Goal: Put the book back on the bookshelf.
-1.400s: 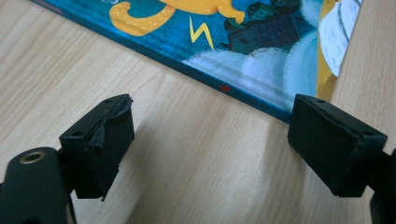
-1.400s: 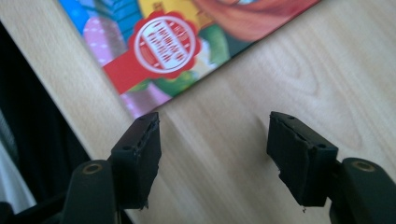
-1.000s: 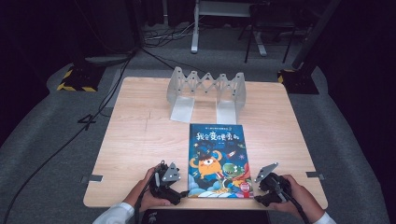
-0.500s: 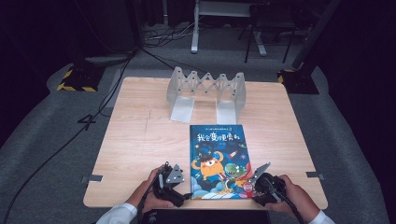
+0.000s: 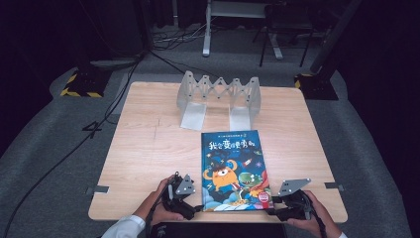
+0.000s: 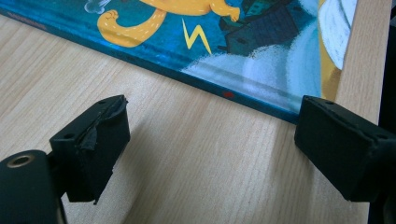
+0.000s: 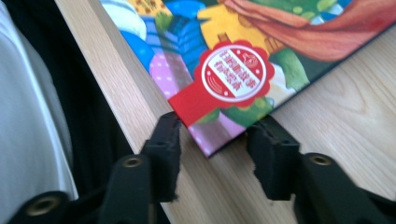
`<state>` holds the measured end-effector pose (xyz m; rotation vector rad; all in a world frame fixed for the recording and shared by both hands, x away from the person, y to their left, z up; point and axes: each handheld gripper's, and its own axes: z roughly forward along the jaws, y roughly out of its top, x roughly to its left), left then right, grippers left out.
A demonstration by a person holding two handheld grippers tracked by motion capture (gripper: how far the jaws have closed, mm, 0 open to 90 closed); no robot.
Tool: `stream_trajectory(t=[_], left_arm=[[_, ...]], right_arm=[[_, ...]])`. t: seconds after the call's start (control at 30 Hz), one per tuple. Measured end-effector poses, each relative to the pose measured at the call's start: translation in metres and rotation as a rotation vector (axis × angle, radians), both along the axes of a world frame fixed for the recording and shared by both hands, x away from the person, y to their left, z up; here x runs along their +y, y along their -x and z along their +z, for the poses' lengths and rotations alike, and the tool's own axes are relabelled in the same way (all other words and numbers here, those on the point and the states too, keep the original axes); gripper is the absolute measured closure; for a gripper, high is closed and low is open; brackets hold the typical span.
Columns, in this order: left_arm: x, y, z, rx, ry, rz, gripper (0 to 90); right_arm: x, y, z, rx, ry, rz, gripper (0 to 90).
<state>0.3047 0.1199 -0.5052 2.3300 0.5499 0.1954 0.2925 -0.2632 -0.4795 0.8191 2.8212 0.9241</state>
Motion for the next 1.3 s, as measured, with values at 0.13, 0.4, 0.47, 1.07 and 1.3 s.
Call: stream_trajectory(t=[0.13, 0.4, 0.47, 1.07, 1.3], left_arm=[[0.001, -0.001, 0.000, 0.000, 0.002, 0.001, 10.8], [0.006, -0.006, 0.000, 0.001, -0.003, 0.029, 10.7], [0.007, -0.007, 0.000, -0.001, -0.004, 0.035, 10.8], [0.009, -0.008, 0.000, 0.000, -0.005, 0.043, 10.8], [0.011, -0.009, 0.000, -0.001, -0.004, 0.037, 10.8]], right_arm=[[-0.002, -0.006, 0.000, 0.004, -0.093, 0.026, 38.8], [-0.005, -0.034, 0.010, 0.085, -0.275, 0.057, 24.8], [0.000, -0.042, 0.011, 0.097, -0.296, 0.058, 24.2], [0.029, -0.101, 0.009, 0.088, -0.337, 0.022, 24.4], [0.024, -0.107, 0.012, 0.072, -0.441, 0.019, 41.9]])
